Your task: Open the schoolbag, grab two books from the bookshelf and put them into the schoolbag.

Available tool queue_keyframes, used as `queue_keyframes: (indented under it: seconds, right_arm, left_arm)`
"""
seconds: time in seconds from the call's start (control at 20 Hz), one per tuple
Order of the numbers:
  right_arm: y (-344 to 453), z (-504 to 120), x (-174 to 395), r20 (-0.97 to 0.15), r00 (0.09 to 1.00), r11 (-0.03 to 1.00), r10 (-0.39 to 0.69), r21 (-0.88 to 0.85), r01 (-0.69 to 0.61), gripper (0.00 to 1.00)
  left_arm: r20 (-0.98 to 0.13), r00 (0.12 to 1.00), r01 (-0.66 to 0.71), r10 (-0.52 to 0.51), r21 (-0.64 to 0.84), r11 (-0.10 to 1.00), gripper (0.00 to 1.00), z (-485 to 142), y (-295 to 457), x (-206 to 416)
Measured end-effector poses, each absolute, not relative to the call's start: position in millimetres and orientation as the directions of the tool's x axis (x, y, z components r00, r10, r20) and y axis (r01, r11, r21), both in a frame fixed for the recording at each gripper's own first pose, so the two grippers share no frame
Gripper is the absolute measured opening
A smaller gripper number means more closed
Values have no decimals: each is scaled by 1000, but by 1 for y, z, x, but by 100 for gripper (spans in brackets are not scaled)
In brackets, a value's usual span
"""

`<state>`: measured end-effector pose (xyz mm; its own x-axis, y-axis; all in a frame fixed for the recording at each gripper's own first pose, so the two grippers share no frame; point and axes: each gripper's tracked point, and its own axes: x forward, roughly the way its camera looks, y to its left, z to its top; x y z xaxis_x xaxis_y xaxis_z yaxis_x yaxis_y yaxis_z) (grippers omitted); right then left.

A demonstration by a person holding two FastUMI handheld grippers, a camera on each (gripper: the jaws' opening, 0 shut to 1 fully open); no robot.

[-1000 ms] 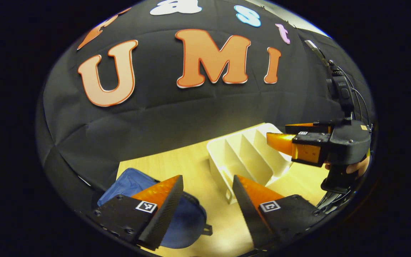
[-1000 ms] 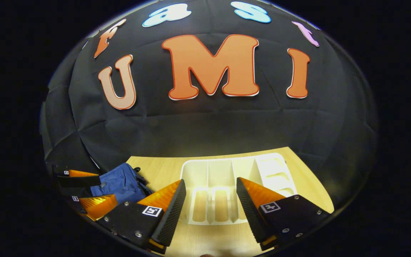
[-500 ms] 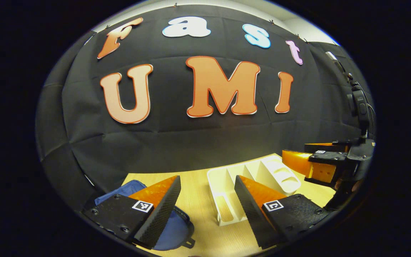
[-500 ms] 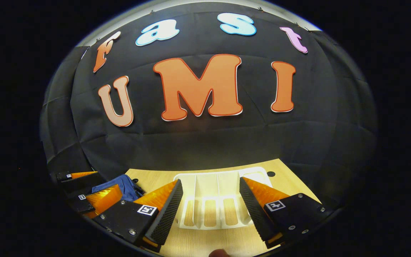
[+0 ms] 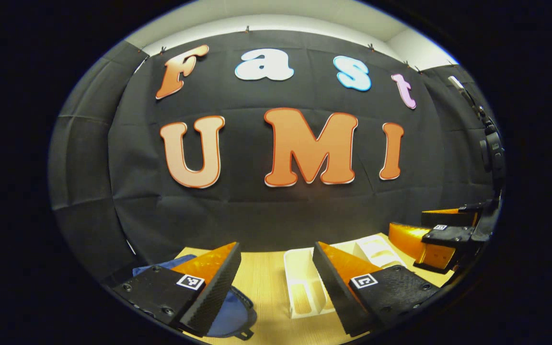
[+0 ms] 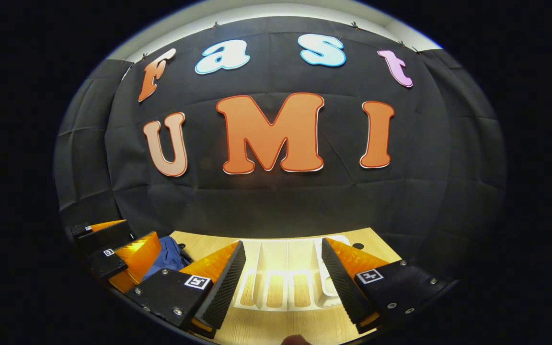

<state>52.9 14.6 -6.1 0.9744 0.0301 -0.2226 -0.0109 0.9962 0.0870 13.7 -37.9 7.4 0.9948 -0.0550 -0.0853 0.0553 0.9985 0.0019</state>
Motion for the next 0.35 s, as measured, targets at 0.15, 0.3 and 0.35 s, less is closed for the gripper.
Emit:
queue_keyframes:
  seconds: [0.15, 0.3, 0.35]
  right_arm:
    - [14, -7, 50, -216, 975, 995, 51, 91, -32, 94]
    - [13, -3, 47, -179, 982, 996, 54, 81, -40, 94]
    - [12, 1, 46, -161, 986, 996, 50, 77, -38, 94]
  left_arm:
    - [-37, 998, 56, -55, 26, 998, 94, 16, -48, 2]
    - [-11, 998, 61, -61, 37, 997, 96, 23, -62, -5]
    - [-5, 998, 62, -62, 39, 997, 96, 25, -65, -4]
